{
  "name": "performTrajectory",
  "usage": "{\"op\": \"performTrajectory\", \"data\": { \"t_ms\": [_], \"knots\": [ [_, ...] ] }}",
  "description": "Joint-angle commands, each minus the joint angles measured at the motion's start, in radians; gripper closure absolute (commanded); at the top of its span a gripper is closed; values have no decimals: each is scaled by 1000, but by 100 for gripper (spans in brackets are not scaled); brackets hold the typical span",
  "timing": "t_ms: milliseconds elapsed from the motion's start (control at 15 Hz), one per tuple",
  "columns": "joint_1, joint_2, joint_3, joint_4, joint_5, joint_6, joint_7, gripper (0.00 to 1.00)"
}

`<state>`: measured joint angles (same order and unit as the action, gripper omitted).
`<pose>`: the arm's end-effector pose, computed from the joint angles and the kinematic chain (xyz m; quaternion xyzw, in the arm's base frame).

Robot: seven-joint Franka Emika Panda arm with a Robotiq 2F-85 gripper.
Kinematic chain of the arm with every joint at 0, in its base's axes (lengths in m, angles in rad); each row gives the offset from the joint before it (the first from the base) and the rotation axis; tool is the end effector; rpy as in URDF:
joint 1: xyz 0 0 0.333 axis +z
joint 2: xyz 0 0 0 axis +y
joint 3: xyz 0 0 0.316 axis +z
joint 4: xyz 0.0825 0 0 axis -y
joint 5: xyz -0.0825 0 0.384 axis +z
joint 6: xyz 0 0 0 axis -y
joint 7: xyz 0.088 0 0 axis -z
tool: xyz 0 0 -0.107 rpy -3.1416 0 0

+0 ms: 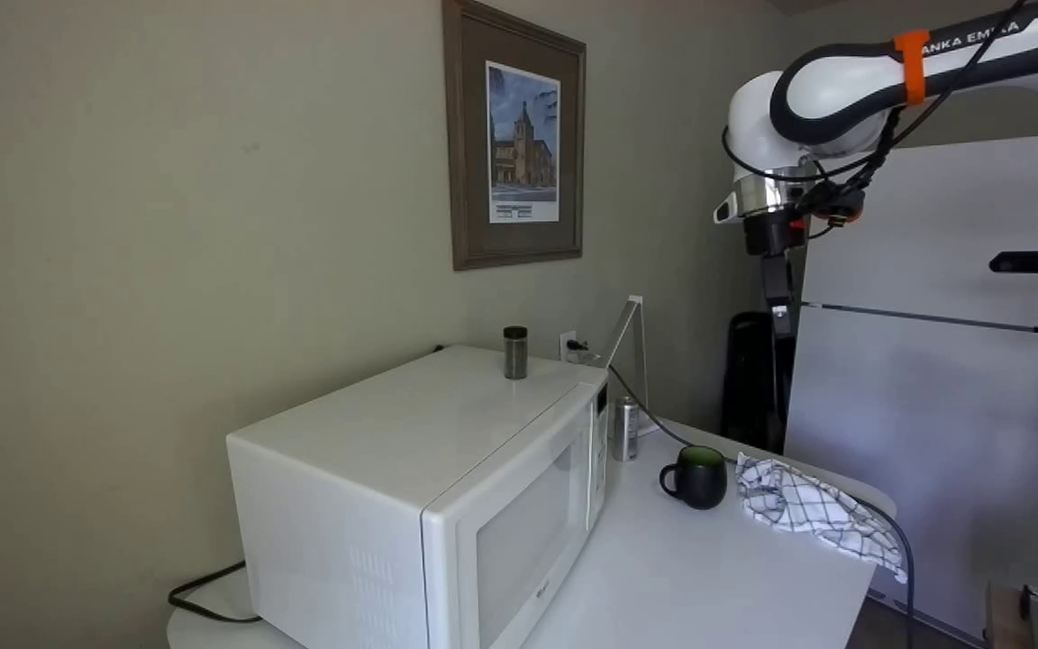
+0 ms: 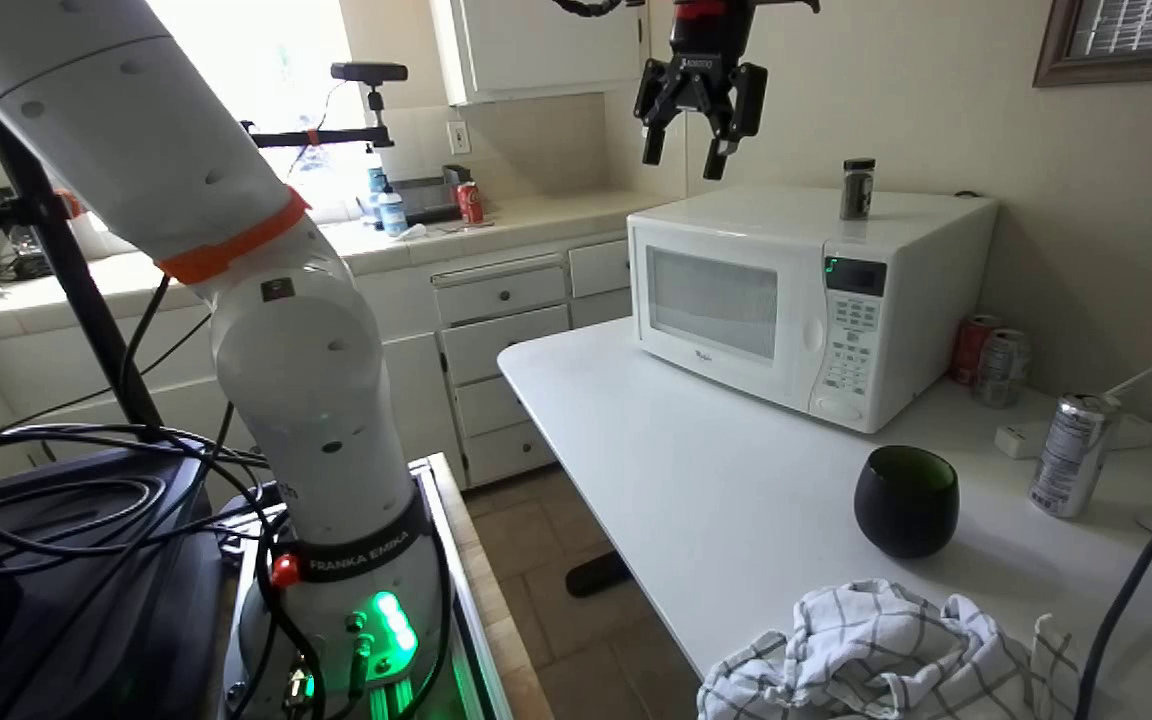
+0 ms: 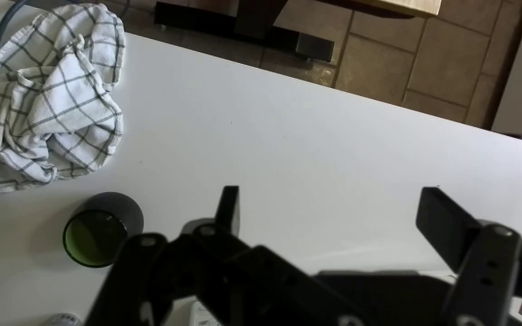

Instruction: Put the mug on top of the microwave

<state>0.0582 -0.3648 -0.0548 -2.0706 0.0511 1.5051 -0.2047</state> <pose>0.4210 0.0042 0.5653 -0.9887 -0.1051 0.0964 0.0450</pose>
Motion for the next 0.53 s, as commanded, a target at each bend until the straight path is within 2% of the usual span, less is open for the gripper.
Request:
{"op": "performTrajectory", "data": {
  "t_ms": [0, 133, 267, 467],
  "knots": [
    [-11, 1, 9, 2, 3, -2, -3, 0],
    [-11, 1, 9, 2, 3, -2, -3, 0],
    [-20, 61, -4, 15, 75, 54, 52, 0],
    [-37, 112, 6, -40, 46, 285, 67, 0]
  ]
}}
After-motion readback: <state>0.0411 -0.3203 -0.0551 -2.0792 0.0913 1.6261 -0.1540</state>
